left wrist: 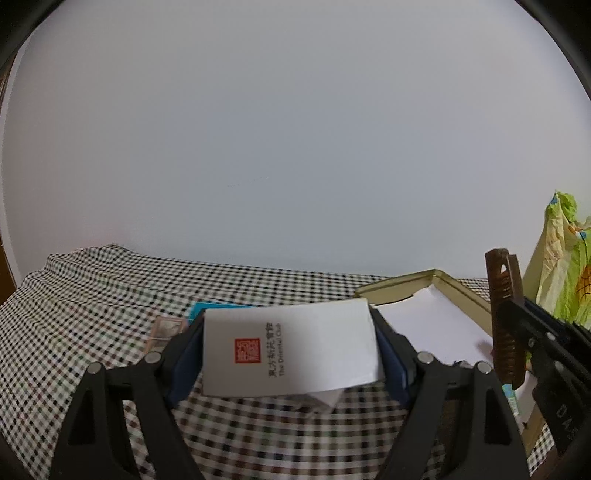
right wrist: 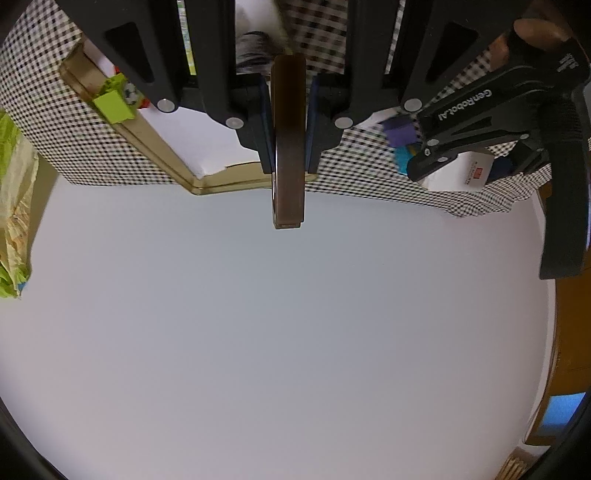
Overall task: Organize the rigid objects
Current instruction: 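Carry the white card and brown bar over the gold tin tray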
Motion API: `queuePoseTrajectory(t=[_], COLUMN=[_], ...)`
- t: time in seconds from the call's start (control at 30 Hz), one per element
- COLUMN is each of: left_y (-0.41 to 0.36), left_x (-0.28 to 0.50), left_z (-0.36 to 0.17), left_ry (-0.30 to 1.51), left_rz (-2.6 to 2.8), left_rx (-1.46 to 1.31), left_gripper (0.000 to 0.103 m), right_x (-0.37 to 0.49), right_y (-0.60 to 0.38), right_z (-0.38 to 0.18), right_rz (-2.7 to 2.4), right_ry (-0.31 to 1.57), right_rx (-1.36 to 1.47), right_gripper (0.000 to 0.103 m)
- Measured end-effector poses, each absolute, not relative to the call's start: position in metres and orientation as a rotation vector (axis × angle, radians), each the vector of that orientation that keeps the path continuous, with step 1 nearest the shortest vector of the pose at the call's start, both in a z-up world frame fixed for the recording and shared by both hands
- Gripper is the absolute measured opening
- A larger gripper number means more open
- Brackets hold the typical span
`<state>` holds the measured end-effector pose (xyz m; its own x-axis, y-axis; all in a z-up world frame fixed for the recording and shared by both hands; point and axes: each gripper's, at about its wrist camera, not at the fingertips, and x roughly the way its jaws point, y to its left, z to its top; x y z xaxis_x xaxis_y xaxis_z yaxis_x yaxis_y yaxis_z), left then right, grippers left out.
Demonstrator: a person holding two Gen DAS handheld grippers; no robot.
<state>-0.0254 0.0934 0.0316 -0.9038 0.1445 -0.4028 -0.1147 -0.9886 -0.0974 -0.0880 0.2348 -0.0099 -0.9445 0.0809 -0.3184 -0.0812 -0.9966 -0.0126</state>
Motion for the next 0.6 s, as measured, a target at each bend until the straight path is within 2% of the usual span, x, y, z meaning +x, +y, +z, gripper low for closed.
queuePoseTrajectory(t=[0.6], left_y=[0.148], left_x=[-0.032], left_z=[0.04], left_ry=[-0.071], left_rz=[2.855], left_rx=[-0.607], left_gripper=[0.082], right_x=[-0.082], right_y=[0.281], right_z=[-0.012], right_rz=[2.913], right_ry=[0.053], right_rx=[-0.529], right_gripper=[0.018])
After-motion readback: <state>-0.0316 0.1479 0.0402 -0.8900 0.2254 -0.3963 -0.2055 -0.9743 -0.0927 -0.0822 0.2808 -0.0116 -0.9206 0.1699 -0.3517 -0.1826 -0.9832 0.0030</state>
